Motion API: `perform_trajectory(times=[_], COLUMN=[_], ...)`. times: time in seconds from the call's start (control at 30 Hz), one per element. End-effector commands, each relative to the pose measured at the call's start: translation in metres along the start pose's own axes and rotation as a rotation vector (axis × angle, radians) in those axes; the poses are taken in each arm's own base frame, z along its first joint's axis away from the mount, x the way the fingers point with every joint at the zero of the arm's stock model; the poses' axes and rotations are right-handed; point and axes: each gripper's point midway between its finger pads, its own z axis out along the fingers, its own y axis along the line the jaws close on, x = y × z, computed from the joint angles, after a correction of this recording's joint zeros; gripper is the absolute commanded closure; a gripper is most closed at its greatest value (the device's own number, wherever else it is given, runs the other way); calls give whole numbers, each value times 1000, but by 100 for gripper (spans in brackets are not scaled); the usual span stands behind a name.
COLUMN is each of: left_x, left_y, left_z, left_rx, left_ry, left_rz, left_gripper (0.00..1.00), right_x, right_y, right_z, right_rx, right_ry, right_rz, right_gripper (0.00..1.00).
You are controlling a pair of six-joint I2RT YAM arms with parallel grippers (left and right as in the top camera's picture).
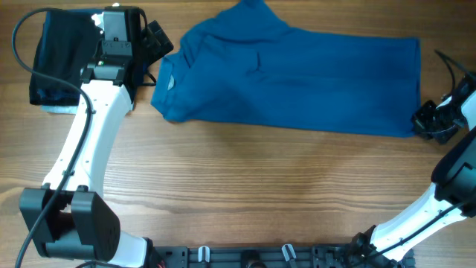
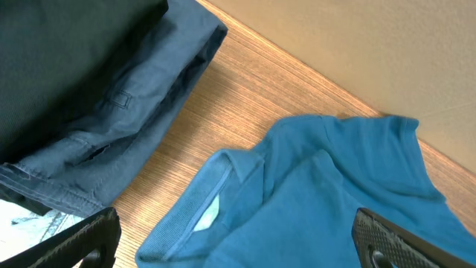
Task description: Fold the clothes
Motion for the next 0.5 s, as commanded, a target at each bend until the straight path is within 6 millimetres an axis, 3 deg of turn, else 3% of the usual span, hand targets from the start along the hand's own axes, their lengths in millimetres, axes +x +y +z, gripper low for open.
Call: perform_trajectory(times=[0.0,0.23,0.3,0.37,0.43,0.47], left_x=[0,0,0,0,0,0], left_y=[3,3,3,3,3,3], left_z=[4,4,4,4,4,4], left_rx=[-6,-6,-6,-6,-6,-6], left_ry=[4,4,4,4,4,4], left_rz=[-13,-13,-13,-13,-13,-13], left_gripper=[0,0,0,0,0,0], right_x=[-16,-47,-53,-56,-59,-61], right_y=[-51,-46,-43,-28,-14,-9], right_z=[6,3,-1,-12,-29,-42], right_rx=[271,248,240,163,98,77], right_ry=[-69,-182,-197,-186,-179,-183], right_rz=[-30,-89,-112,-119,-124,-123], right_gripper=[96,96,89,43,23,19])
